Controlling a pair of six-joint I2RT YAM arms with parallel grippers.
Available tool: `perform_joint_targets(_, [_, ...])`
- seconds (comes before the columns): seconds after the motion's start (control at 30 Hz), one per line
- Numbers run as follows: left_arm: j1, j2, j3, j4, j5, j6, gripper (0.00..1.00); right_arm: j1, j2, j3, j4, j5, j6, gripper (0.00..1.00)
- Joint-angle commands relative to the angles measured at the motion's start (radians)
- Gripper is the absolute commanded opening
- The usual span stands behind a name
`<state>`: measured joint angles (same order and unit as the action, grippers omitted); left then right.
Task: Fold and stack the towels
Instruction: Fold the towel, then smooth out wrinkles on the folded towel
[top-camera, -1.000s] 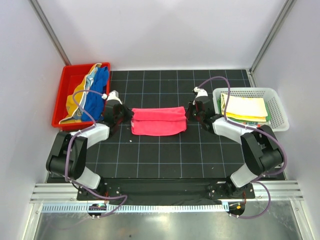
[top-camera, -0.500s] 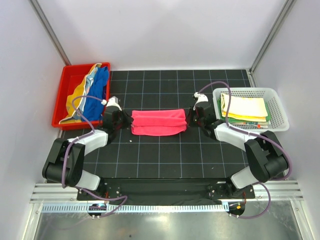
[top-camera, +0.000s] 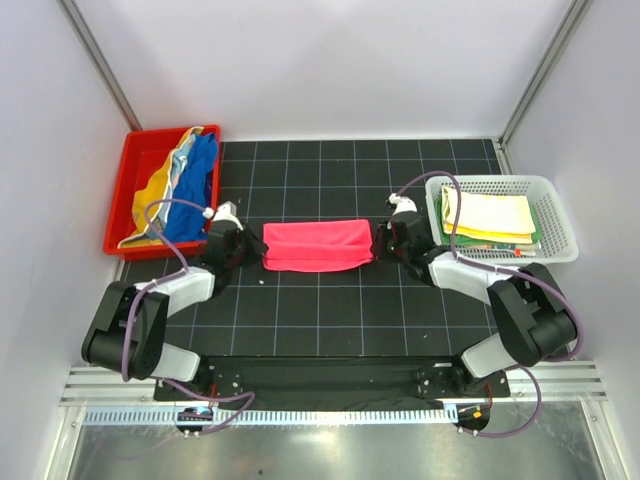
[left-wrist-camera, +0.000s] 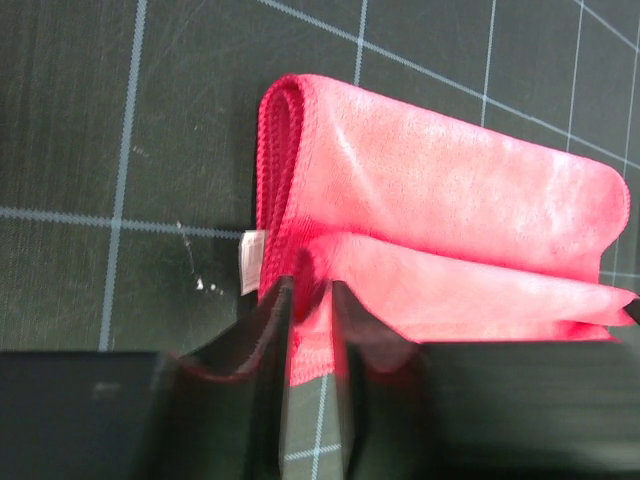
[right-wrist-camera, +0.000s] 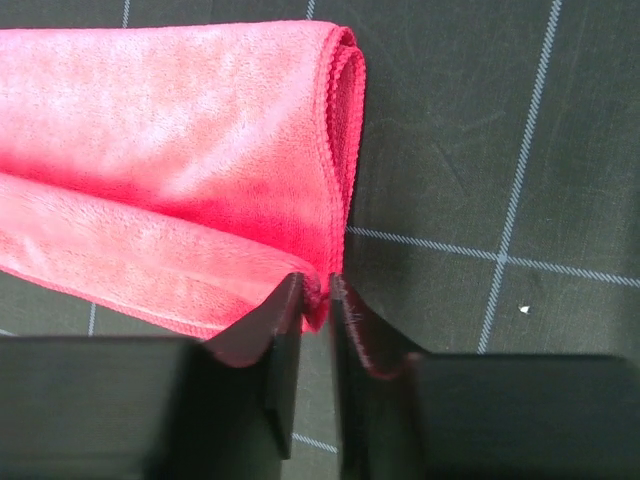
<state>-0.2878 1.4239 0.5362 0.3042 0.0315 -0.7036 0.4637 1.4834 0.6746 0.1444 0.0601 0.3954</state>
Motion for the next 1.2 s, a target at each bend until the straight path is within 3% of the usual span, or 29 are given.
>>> perform_joint_targets(0.0, [-0.001, -0.055, -0.018, 0.049, 0.002, 0.006, 0.27, 0.000, -0.064, -0.003, 0.023, 0.021, 0.010, 0.30])
perform_joint_targets(0.1, [-0.001, -0.103, -0.012, 0.006, -0.002, 0.013, 0.31, 0.001, -0.103, -0.004, -0.003, 0.018, 0.014, 0.39])
perform_joint_targets(0.33, [-0.014, -0.151, 0.086, -0.123, -0.001, 0.023, 0.26, 0.013, -0.161, 0.071, -0.126, 0.040, 0.030, 0.41])
perform_joint_targets(0.47, [-0.057, -0.033, 0.223, -0.189, 0.015, 0.024, 0.19, 0.033, -0.079, 0.198, -0.184, 0.053, 0.045, 0.41])
perform_joint_targets(0.73, [-0.129, 0.228, 0.372, -0.224, -0.004, 0.033, 0.21, 0.052, 0.084, 0.252, -0.175, 0.037, 0.069, 0.40])
perform_joint_targets(0.9, [-0.134, 0.288, 0.370, -0.217, 0.008, 0.035, 0.22, 0.053, 0.101, 0.197, -0.151, 0.018, 0.080, 0.39])
perform_joint_targets(1.17, [-0.137, 0.228, 0.291, -0.215, 0.002, 0.047, 0.21, 0.061, 0.074, 0.128, -0.115, 0.009, 0.080, 0.39])
